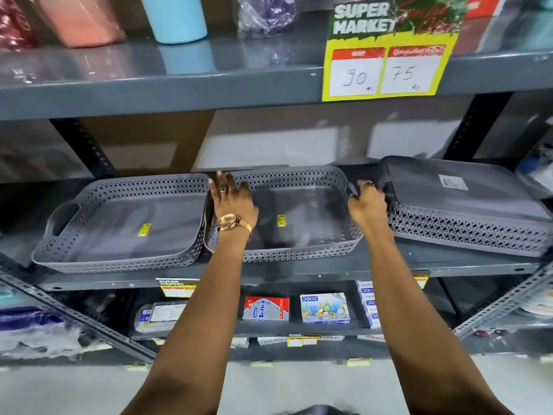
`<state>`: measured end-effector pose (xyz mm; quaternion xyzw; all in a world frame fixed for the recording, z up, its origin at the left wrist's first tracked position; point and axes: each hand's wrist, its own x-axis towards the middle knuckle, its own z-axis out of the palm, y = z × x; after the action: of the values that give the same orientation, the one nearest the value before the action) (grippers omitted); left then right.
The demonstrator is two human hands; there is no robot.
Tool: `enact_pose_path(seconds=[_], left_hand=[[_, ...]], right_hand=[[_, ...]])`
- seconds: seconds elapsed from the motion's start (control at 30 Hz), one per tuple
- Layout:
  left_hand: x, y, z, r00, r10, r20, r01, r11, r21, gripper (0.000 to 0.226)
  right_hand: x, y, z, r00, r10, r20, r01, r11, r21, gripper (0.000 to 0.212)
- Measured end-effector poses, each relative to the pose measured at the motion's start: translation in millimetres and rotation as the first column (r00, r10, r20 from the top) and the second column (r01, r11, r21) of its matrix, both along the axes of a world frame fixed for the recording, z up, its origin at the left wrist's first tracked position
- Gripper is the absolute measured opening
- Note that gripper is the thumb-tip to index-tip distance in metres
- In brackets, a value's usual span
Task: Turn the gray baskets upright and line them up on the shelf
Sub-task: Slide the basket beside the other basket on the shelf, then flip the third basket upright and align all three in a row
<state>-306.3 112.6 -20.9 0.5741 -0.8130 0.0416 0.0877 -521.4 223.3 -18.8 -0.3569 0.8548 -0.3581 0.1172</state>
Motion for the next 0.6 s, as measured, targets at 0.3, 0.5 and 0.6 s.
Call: enact_pose_path(seconds=[0.3,0.5,0.6], left_hand=[[-144,51,30,0.893,-0.156,-0.421,0.249,0.952,0.176,0.038],[-244,94,19,0.886,-0.125,-0.447,0.260,0.932,0.254,0.041],[-281,108,17,0.886,-0.076,-0.458,0.251,0.909,0.333,0.047]], right_hand=[[-89,31,32,0.987,0.087,0.133,-0.036,0.938,-0.346,0.021],[-190,59,22,0.999,0.045,0.025,-0.042,0.991,-0.124,0.018],[-221,77,18,0.999,-0.013,-0.042,0.012,1.000,-0.023,0.021]])
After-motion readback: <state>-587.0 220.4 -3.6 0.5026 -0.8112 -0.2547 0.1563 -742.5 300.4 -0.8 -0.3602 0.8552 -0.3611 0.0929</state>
